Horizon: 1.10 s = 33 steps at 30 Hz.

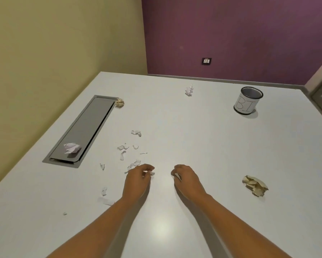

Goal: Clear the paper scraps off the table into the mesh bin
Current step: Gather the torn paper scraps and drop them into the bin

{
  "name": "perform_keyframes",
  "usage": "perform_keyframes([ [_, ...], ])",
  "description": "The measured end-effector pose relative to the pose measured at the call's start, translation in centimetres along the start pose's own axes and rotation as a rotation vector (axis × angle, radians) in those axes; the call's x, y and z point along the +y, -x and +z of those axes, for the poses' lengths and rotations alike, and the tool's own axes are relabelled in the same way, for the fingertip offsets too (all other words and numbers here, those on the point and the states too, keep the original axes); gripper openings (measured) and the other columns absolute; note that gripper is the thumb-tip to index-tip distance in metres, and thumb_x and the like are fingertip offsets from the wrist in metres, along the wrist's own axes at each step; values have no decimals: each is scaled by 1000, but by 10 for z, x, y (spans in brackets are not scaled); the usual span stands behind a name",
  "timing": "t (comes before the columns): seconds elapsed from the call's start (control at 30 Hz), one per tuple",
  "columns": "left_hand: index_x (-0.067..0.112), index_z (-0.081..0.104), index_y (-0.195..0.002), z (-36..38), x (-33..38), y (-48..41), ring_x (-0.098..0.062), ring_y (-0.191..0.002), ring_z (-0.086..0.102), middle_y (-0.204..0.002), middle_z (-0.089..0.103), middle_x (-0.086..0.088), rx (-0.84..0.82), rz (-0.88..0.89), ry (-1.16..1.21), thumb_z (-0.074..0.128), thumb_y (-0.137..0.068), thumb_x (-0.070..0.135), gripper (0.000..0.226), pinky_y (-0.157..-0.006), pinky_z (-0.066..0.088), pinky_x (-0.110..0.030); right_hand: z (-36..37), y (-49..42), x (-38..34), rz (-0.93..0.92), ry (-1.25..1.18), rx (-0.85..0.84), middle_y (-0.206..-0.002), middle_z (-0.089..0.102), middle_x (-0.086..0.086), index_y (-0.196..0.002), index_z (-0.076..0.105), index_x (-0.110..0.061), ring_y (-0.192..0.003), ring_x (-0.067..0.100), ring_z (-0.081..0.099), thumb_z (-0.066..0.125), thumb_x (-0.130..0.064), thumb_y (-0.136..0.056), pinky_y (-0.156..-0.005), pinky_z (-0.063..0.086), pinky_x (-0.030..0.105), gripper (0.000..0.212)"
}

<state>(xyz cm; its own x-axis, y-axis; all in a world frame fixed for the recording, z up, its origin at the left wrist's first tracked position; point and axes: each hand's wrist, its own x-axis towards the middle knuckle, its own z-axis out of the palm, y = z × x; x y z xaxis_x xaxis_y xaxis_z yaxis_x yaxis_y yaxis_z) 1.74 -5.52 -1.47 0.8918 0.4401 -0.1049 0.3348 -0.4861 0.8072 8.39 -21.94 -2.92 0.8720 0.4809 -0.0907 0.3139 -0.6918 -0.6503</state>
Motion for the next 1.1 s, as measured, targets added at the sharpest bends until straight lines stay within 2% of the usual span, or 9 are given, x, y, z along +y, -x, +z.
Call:
perform_keyframes([
  [0.03,13,69,-93,-10,-9,8,-11,-77,67,-90,75,-4,42,-10,-6,51,-86,1,22,-76,52,-29,7,3,-7,-24,7,-21,-103,59,-3,-101,65,-7,-100,14,52,45,-5,-91,-80,36,20,22],
  [0.1,11,69,-94,-31,-25,22,-11,-74,64,-89,74,-6,116,-27,-15,52,-86,0,22,-74,50,-27,20,9,-21,-59,44,-79,-120,57,0,-112,61,-7,-117,16,48,44,-7,-92,-90,38,22,26],
  [0.23,13,68,-91,-68,-54,50,-13,-72,66,-91,72,-10,236,-106,35,53,-87,-1,21,-72,50,-23,43,21,-48,-92,54,-205,-150,33,3,-133,45,-12,-141,15,25,44,-12,-94,-111,24,25,39],
  [0.4,6,68,-97,-106,-85,79,-27,-86,62,-101,69,-19,441,-236,2,55,-88,1,17,-85,48,-35,70,33,-80,-126,94,-320,-159,10,0,-148,18,-16,-147,11,7,43,-25,-97,-118,15,28,58],
  [0.53,2,65,-107,-124,-99,97,-31,-101,59,-114,61,-21,549,-303,-60,53,-89,0,21,-90,43,-32,88,40,-101,-182,131,-403,-160,1,2,-149,4,-12,-147,13,0,40,-28,-98,-121,11,28,65],
  [0.7,2,54,-124,-131,-110,107,-33,-109,55,-130,46,-20,434,-381,-174,60,-86,2,39,-96,44,-38,105,48,-121,-274,153,-466,-160,1,4,-149,7,-12,-147,14,0,41,-25,-98,-120,15,32,64],
  [0.8,4,49,-129,-131,-113,109,-33,-108,54,-128,46,-19,367,-404,-191,62,-85,6,46,-96,44,-38,113,51,-129,-320,180,-454,-159,-3,8,-149,6,-12,-148,18,-2,43,-24,-97,-119,20,35,65],
  [0.9,4,49,-130,-131,-113,107,-31,-107,53,-124,49,-20,339,-387,-188,62,-86,5,46,-95,44,-36,119,47,-135,-306,191,-363,-158,-10,14,-149,5,-13,-147,25,-7,45,-27,-97,-116,23,36,67],
  [1.1,1,51,-127,-125,-109,94,-29,-111,51,-119,52,-20,313,-323,-212,58,-87,1,41,-94,42,-32,131,34,-141,-149,174,-301,-155,-12,22,-148,2,-7,-146,33,-9,45,-28,-97,-119,8,37,71],
])
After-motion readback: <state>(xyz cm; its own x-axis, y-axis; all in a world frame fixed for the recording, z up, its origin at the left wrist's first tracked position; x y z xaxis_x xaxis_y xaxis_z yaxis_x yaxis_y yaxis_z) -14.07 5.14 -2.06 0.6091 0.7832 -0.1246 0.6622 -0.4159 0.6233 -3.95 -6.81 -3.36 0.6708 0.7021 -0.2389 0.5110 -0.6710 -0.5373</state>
